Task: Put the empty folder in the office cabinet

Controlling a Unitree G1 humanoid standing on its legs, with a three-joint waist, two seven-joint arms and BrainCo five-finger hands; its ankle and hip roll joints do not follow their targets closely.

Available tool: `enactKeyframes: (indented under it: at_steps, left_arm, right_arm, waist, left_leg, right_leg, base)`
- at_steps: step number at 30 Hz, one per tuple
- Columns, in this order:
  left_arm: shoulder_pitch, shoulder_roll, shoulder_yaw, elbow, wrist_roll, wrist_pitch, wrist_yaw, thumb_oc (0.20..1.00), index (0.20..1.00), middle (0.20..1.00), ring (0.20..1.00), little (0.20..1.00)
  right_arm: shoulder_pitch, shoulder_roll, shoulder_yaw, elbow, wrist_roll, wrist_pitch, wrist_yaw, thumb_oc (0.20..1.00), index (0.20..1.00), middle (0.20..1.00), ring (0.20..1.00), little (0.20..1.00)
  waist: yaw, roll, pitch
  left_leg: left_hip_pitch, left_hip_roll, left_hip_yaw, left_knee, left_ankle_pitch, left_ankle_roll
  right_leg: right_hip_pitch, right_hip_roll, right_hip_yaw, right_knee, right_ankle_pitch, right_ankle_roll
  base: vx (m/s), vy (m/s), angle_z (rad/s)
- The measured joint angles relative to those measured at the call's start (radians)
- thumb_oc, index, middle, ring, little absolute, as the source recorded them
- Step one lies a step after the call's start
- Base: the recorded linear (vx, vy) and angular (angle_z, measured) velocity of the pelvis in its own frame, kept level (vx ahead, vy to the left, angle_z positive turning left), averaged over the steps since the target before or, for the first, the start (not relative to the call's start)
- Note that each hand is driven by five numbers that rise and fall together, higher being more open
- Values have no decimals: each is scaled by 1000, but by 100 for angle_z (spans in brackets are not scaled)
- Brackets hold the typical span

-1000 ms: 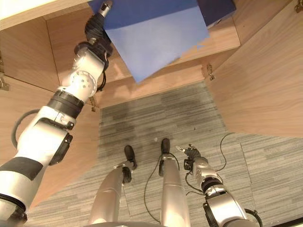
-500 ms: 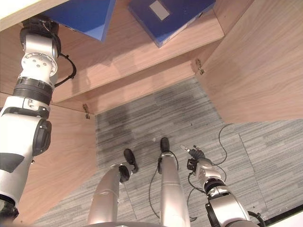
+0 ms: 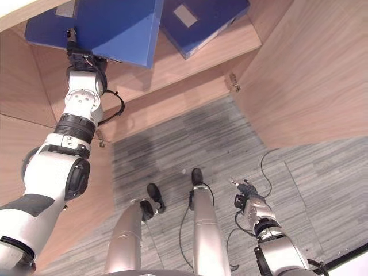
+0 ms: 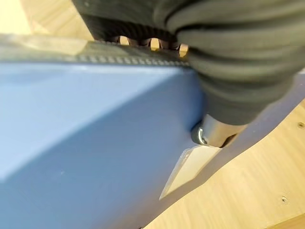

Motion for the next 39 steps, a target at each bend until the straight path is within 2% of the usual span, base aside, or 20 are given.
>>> enactKeyframes:
  at_steps: [5, 12, 13, 14, 22, 25, 26, 27, 34, 37, 39]
  left_arm:
    - [-23, 2, -31, 11, 2, 16, -25, 200, 200, 200, 200, 200]
    - [-28, -4, -54, 27, 10, 42, -31, 200, 200, 200, 200, 200]
    - [-32, 4, -49, 27, 10, 43, -35, 200, 200, 200, 200, 200]
    - [-36, 9, -49, 26, 10, 40, -38, 200, 200, 200, 200, 200]
    - [-47, -2, -28, 27, 9, 37, -40, 200, 200, 200, 200, 200]
    - [-45, 0, -17, 21, 9, 26, -36, 200, 200, 200, 200, 200]
    - [-46, 1, -11, 17, 9, 23, -36, 200, 200, 200, 200, 200]
    - [-46, 1, -5, -1, 9, 18, -34, 200, 200, 200, 200, 200]
    - [-45, 10, 4, -65, 10, -6, -30, 200, 200, 200, 200, 200]
    - [-46, 15, 16, -66, 8, -10, -29, 200, 200, 200, 200, 200]
    - [-51, 57, 26, -67, 1, -16, -28, 200, 200, 200, 200, 200]
  right_arm:
    - [-29, -1, 3, -4, 33, -2, 0, 1000, 1000, 1000, 1000, 1000]
    - [-35, -4, 11, -49, 48, -20, 0, 1000, 1000, 1000, 1000, 1000]
    - [-29, -7, 10, -71, 68, -22, 0, 1000, 1000, 1000, 1000, 1000]
    - [-27, -7, 9, -80, 73, -25, 0, 1000, 1000, 1000, 1000, 1000]
    - [-14, -26, 11, -118, 73, -38, -19, 1000, 1000, 1000, 1000, 1000]
    - [35, -73, 87, -424, 7, -57, -38, 1000, 1000, 1000, 1000, 1000]
    - [24, -81, 96, -468, -17, -55, -42, 1000, 1000, 1000, 1000, 1000]
    - [26, -120, 124, -580, -75, -58, -54, 1000, 1000, 1000, 1000, 1000]
    - [-91, -176, 132, -657, -256, -79, -77, 1000, 1000, 1000, 1000, 1000]
    - [-56, -187, 129, -675, -295, -79, -74, 1000, 1000, 1000, 1000, 1000]
    - [26, -201, 111, -667, -323, -77, -73, 1000, 1000, 1000, 1000, 1000]
  waist:
    - [1, -2, 2]
    - [-13, -28, 56]
    - [-18, -40, 63]
    - [-22, -50, 70]
    - [-31, -63, 77]
    - [-51, -65, 78]
    - [-55, -65, 78]
    - [-58, -65, 78]
    - [-43, -67, 77]
    - [-43, -67, 77]
    - [-54, -67, 76]
  left_leg:
    - [-82, 13, 6, 54, -18, 11]
    - [-137, 36, -33, 166, -66, 9]
    - [-148, 38, -38, 182, -72, 8]
    - [-150, 39, -37, 186, -74, 6]
    - [-217, 46, -42, 208, -78, 9]
    - [-217, 46, -48, 209, -80, 6]
    - [-217, 47, -49, 209, -81, 6]
    - [-217, 47, -47, 208, -82, 7]
    - [-213, 48, -49, 198, -82, 6]
    - [-213, 48, -49, 193, -82, 6]
    - [-213, 48, -51, 189, -82, 5]
  right_leg:
    - [-82, 0, 2, 45, -3, -4]
    - [-118, -1, -23, 154, -64, -14]
    - [-129, -2, -25, 172, -75, -12]
    - [-133, -3, -24, 178, -77, -13]
    - [-196, -2, -35, 191, -70, -18]
    - [-194, -1, -40, 192, -72, -21]
    - [-194, -1, -41, 192, -73, -22]
    - [-196, 0, -39, 192, -73, -23]
    - [-189, -2, -46, 190, -75, -25]
    - [-188, -4, -50, 185, -76, -25]
    - [-186, -4, -54, 183, -77, -27]
  base:
    - [-16, -4, -3]
    - [26, -31, 6]
    - [20, -19, 3]
    - [0, 0, 0]
    - [22, -39, 0]
    - [23, -7, 1]
    - [37, 13, -2]
    - [0, 0, 0]
    - [0, 0, 0]
    - [48, -16, 2]
    - [45, -20, 0]
